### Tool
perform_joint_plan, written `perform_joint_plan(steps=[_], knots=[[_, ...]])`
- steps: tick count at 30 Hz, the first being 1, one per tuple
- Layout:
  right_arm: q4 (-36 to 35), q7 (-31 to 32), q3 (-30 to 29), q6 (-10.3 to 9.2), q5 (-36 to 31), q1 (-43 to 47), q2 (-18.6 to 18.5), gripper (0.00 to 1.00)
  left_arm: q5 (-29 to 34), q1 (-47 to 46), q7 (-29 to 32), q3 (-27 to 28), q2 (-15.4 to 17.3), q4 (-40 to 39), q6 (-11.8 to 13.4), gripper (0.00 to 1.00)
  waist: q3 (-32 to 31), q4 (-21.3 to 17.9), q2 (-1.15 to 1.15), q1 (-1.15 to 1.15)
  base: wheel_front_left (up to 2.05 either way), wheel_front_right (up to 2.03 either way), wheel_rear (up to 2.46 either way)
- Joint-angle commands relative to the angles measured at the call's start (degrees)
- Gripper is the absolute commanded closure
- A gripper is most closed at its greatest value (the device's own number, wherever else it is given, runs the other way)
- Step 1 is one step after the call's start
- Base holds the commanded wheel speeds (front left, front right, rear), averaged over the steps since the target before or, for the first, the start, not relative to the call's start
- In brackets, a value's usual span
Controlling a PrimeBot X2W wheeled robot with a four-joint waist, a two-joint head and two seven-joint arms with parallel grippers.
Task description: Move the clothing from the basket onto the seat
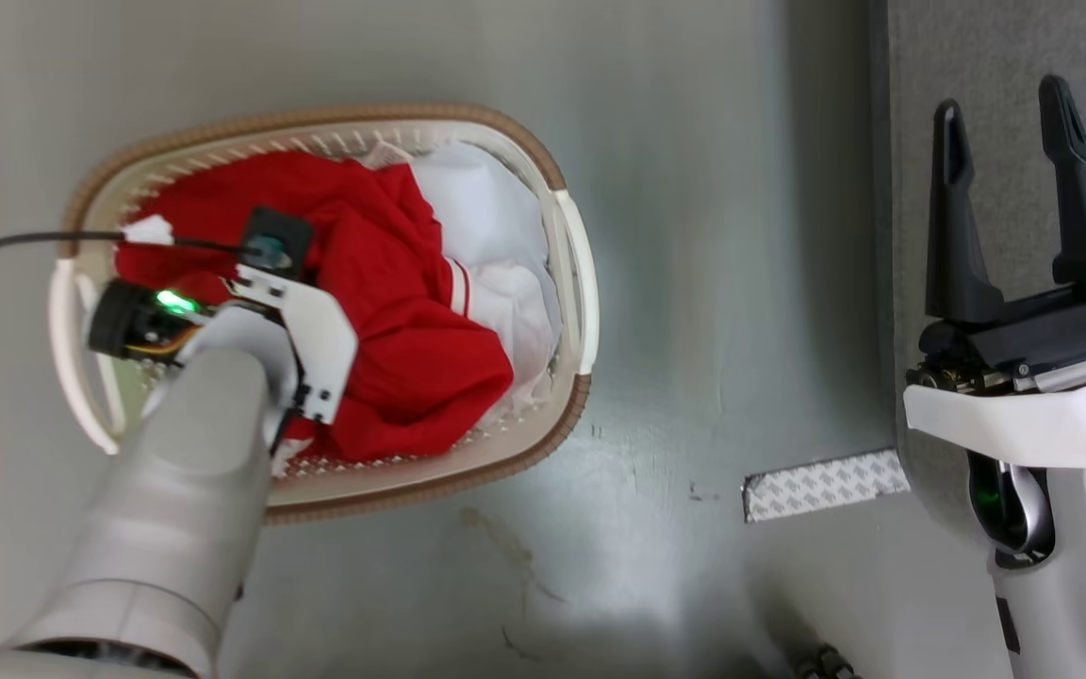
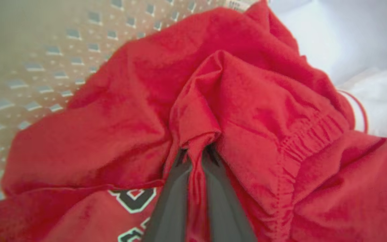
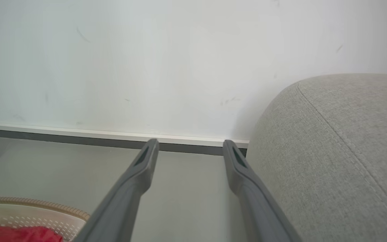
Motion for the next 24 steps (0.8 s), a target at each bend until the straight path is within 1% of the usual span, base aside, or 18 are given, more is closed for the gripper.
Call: perform_joint_plan(steps=[1, 4, 10, 15, 20, 24], knots=[[0.83, 0.03, -0.32, -0.12, -0.51, 0.84, 0.01, 0.00, -0.58, 0.98, -1.56, -0.16, -0.39, 0.10, -0.37, 1.00, -2.48, 1.08, 0.00, 0.00, 0.00, 0.00, 0.00], [1.59, 0.04, -0.98, -0.12, -0.89, 1.93, -0.01, 0.00, -0.98, 1.94, -4.29, -0.37, -1.15, -0.40, -0.48, 1.00, -5.07, 1.75, 0.00, 0.00, 0.00, 0.00, 0.00], [3.85, 0.03, -3.74, -0.12, -1.56, 6.68, -0.04, 0.00, -4.41, 7.24, -10.81, 0.49, -3.43, -1.18, -1.85, 1.00, -15.26, 4.21, 0.00, 0.00, 0.00, 0.00, 0.00], [5.63, 0.03, -5.58, -0.12, -2.68, 11.89, -0.06, 0.00, -7.85, 13.16, -13.39, 0.81, -4.48, -4.02, -2.90, 1.00, -24.06, 6.21, 0.00, 0.00, 0.00, 0.00, 0.00], [6.92, 0.03, -7.34, -0.12, -3.67, 17.13, -0.05, 0.00, -12.13, 20.19, -13.92, 0.13, -4.61, -10.65, -3.88, 1.00, -31.88, 7.80, 0.00, 0.00, 0.00, 0.00, 0.00], [7.41, 0.03, -8.13, -0.12, -4.76, 20.47, -0.06, 0.00, -15.47, 26.43, -13.94, -0.55, -4.63, -21.06, -3.96, 1.00, -37.04, 8.57, 0.00, 0.00, 0.00, 0.00, 0.00]])
